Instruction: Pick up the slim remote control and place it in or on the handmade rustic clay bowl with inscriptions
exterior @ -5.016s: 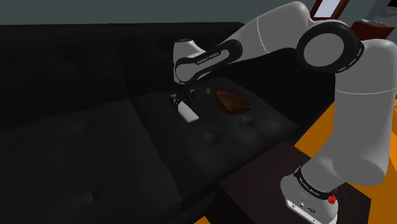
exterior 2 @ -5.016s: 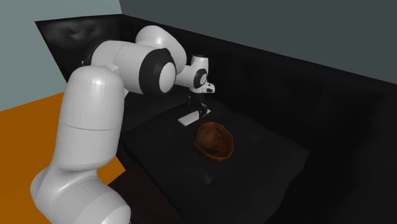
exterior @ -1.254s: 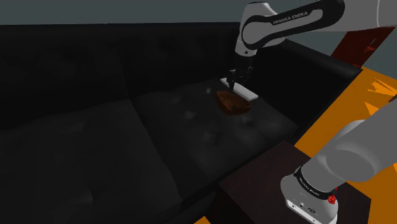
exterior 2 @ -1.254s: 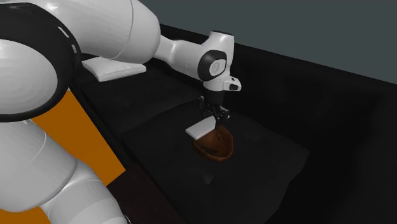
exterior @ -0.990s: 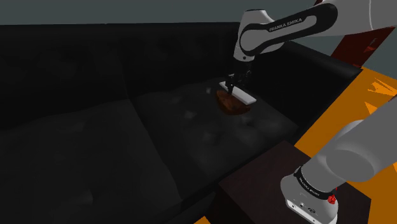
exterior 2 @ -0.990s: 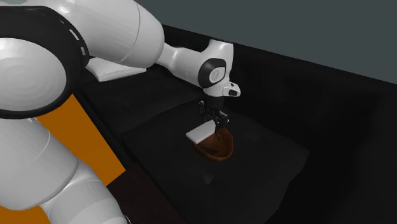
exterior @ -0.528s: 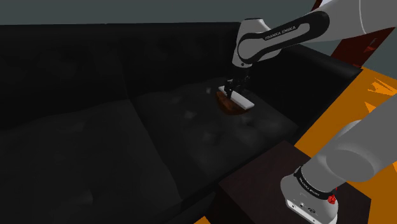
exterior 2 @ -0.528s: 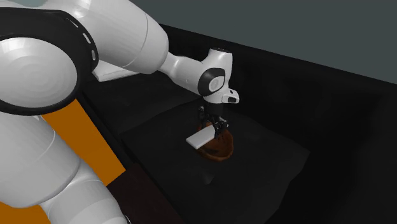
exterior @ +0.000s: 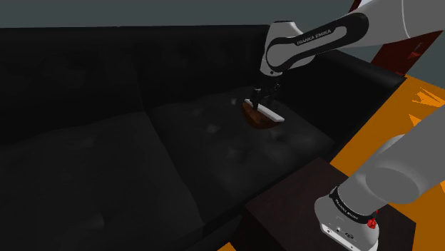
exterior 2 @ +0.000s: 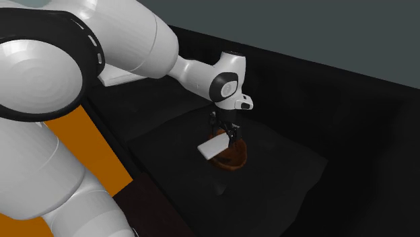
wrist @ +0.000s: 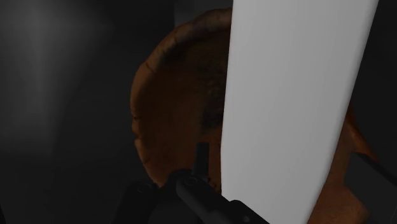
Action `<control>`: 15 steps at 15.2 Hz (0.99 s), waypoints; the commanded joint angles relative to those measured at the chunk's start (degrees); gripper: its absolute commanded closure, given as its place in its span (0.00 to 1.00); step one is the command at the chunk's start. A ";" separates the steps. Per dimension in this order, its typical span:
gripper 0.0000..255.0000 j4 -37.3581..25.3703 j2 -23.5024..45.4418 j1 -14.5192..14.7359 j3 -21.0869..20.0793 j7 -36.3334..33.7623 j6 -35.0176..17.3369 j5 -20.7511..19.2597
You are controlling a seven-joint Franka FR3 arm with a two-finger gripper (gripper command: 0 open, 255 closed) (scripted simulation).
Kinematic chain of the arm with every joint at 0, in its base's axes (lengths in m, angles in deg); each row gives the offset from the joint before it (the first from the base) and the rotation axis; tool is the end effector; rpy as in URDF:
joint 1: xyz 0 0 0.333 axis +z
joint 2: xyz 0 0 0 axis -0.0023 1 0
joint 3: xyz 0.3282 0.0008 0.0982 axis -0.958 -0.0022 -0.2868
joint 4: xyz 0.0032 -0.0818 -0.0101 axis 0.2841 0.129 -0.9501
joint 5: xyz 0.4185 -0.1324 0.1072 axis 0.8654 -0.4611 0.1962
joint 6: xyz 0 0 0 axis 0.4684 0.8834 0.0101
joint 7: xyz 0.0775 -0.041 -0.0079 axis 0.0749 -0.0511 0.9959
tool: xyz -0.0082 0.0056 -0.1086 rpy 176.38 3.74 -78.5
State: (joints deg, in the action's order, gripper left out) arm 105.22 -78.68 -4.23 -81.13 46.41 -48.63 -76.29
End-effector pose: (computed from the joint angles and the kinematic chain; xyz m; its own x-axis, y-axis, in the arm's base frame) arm 0.5267 -0.0517 0.3583 0.9812 -0.1668 -0.0970 -0.1671 -0.9859 0.0048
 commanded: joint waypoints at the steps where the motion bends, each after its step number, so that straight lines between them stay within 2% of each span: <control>1: 0.00 0.00 0.00 0.00 0.00 0.00 0.00 0.00; 3: 0.00 0.00 0.00 0.00 0.00 0.00 0.00 0.00; 7: 0.00 -4.97 -2.54 0.00 -0.02 -0.05 7.51 -0.06; 15: 0.00 -4.97 -2.54 0.00 -0.02 -0.05 7.51 -0.06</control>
